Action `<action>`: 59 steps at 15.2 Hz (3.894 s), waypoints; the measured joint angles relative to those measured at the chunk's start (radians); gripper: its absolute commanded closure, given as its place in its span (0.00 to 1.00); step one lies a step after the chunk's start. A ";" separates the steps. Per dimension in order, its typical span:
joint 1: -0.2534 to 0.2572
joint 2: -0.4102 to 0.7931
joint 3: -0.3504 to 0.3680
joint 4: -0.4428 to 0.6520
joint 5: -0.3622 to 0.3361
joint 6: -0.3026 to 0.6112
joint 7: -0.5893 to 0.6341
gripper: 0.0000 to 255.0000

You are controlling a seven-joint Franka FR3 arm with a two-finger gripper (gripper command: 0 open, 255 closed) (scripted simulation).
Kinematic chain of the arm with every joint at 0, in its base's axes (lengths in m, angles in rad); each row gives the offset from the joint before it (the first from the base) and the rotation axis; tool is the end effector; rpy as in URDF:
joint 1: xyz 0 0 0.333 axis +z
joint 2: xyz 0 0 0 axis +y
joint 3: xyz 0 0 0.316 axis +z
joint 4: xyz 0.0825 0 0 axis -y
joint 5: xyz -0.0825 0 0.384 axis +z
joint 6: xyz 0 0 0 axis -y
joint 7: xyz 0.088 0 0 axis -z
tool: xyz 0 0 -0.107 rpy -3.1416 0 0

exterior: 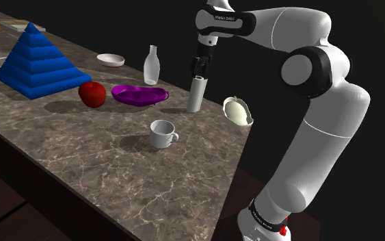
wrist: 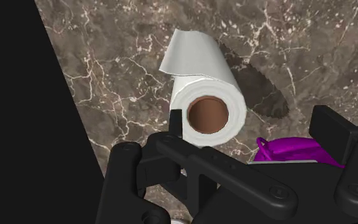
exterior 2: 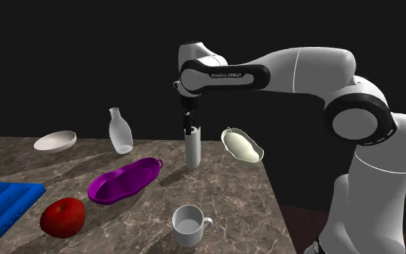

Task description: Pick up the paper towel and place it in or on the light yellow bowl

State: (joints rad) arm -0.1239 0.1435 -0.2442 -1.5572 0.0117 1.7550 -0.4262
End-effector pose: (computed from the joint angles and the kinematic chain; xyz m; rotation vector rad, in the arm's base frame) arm 0.5739 -0.2100 0.5663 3.0956 0.0925 0.0699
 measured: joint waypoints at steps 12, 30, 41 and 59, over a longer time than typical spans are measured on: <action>-0.023 0.116 -0.008 0.030 0.021 0.074 -0.031 0.00; -0.025 0.120 -0.008 0.061 0.022 0.047 -0.032 1.00; -0.034 0.140 -0.011 0.236 0.027 -0.107 -0.038 1.00; -0.100 0.338 -0.011 0.800 0.080 -0.474 -0.053 1.00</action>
State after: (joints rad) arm -0.2240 0.4820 -0.2552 -0.7572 0.0914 1.2808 -0.4790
